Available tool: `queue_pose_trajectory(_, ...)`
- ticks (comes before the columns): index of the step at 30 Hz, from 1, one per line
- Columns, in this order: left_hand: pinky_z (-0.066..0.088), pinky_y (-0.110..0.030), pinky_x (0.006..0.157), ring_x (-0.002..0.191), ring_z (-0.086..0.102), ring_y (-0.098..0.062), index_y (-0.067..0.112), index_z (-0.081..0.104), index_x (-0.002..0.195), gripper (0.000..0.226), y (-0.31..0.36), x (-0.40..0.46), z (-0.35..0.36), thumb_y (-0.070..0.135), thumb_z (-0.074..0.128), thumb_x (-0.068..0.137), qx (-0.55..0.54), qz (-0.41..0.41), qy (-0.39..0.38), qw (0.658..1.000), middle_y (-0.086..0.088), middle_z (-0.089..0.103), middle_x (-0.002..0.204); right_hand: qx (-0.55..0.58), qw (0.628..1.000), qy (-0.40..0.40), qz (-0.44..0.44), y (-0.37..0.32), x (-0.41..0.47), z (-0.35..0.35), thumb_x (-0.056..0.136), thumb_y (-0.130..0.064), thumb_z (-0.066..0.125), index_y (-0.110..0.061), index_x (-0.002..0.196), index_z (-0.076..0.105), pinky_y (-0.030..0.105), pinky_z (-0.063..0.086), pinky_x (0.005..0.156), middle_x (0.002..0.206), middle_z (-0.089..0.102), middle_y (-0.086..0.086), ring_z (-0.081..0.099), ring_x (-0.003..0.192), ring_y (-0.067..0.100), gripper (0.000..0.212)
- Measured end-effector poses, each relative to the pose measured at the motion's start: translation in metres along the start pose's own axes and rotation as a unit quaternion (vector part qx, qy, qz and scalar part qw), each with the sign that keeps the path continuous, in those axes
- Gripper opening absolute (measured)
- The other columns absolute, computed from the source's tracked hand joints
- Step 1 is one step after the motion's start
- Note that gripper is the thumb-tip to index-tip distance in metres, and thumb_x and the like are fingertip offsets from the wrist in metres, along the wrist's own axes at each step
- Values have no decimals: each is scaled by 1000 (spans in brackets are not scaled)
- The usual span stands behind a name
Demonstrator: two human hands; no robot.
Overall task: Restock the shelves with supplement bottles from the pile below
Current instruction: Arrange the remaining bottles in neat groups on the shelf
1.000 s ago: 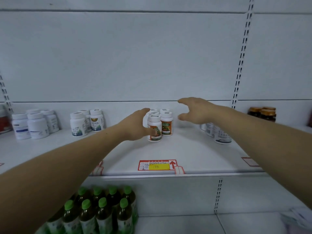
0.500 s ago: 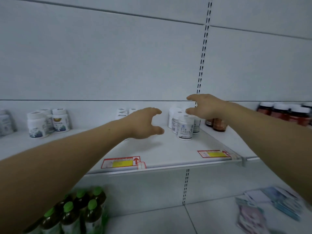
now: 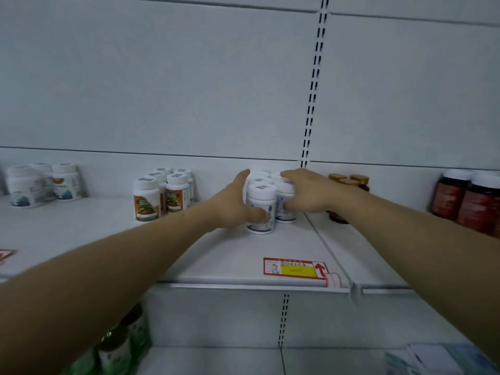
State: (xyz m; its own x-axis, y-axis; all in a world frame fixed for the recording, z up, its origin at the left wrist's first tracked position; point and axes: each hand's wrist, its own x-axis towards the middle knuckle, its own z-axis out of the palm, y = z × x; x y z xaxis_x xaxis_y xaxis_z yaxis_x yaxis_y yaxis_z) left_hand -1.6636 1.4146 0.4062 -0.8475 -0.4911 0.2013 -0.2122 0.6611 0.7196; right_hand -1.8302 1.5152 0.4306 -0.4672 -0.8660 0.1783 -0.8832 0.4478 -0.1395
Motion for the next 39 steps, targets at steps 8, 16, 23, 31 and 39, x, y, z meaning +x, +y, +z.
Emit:
queue_pose_trajectory(8, 44, -30, 88, 107, 53, -17, 33, 24, 144, 81, -4, 9, 8, 15, 71, 80, -39, -34, 6, 999, 5, 49, 124, 35, 998, 28, -54, 14, 11, 12, 78, -29, 68, -19, 120, 51, 29, 37, 75, 114, 42, 7, 47, 95, 21, 47)
queue_pose_trajectory(16, 48, -30, 81, 100, 55, -17, 34, 30, 136, 76, -4, 7, 8, 17, 75, 77, -3, -34, 37, 999, 2, 42, 126, 43, 997, 25, -61, 17, 8, 10, 81, -26, 66, -19, 128, 48, 31, 43, 84, 121, 34, 6, 48, 101, 23, 51)
queue_pose_trajectory(23, 42, -25, 82, 100, 53, -15, 29, 26, 144, 78, -1, 0, 10, 14, 70, 82, 37, -17, 44, 998, 5, 47, 116, 57, 996, 36, -56, 21, 7, 9, 86, -29, 64, -22, 141, 39, 27, 37, 87, 137, 36, 9, 45, 116, 23, 60)
queue_pose_trajectory(31, 41, -22, 80, 97, 53, -13, 26, 27, 144, 74, 2, -5, 18, 15, 68, 83, 37, 1, 69, 997, 7, 45, 115, 72, 995, 38, -49, 20, 1, 11, 89, -33, 62, -20, 148, 30, 30, 31, 104, 147, 30, 9, 35, 133, 25, 68)
queue_pose_trajectory(39, 40, -20, 81, 102, 47, -8, 28, 26, 143, 72, 2, -5, 23, 12, 67, 85, 10, -2, 66, 998, 1, 45, 137, 70, 995, 39, -51, 15, -2, 13, 91, -32, 60, -19, 146, 32, 29, 34, 98, 140, 34, 12, 41, 125, 27, 62)
